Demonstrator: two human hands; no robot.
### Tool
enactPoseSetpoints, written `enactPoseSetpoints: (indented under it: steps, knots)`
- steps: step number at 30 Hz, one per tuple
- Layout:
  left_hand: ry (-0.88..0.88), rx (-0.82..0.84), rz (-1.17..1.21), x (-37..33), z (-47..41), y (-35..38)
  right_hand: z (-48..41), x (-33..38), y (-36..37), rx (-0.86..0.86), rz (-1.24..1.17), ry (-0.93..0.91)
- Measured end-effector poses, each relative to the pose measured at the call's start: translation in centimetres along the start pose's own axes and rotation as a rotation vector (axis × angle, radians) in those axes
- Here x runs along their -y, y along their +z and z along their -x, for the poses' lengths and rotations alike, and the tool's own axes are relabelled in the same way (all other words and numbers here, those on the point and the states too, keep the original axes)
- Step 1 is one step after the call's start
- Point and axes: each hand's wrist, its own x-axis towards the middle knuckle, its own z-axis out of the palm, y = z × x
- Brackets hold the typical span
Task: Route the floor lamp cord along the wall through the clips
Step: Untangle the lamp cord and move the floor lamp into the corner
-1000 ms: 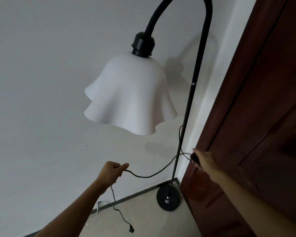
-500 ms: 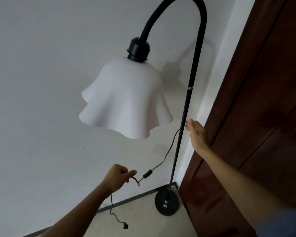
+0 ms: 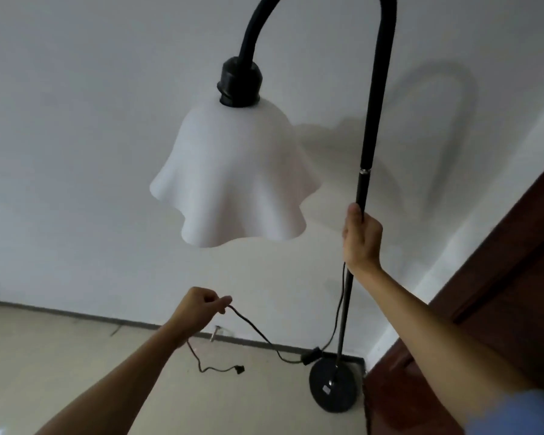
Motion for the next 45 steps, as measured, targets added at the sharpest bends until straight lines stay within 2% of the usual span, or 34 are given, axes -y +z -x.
enactPoseSetpoints:
  steps: [6, 16, 24, 33, 45]
  knots:
    - [-0.149, -0.218, 0.048, 3.9, 4.8, -4.8, 1.6, 3.3, 8.4, 0.197, -0.056, -0.078]
    - [-0.289, -0.509, 0.173, 14.1, 13.4, -14.7, 9.4, 9.7, 25.8, 0.568, -0.119, -0.167]
    - [-0.333, -0.619, 0.222, 24.2, 16.5, -27.1, 17.6, 14.3, 42.1, 0.667, -0.195, -0.219]
    - [-0.394, -0.709, 0.2, 32.3, 19.5, -42.6, 25.5, 21.5, 61.1, 0.749, -0.308, -0.216]
    - [-0.554, -0.925, 0.196, 47.8, 16.9, -62.8, 34.4, 25.6, 90.7, 0.973, -0.449, -0.167]
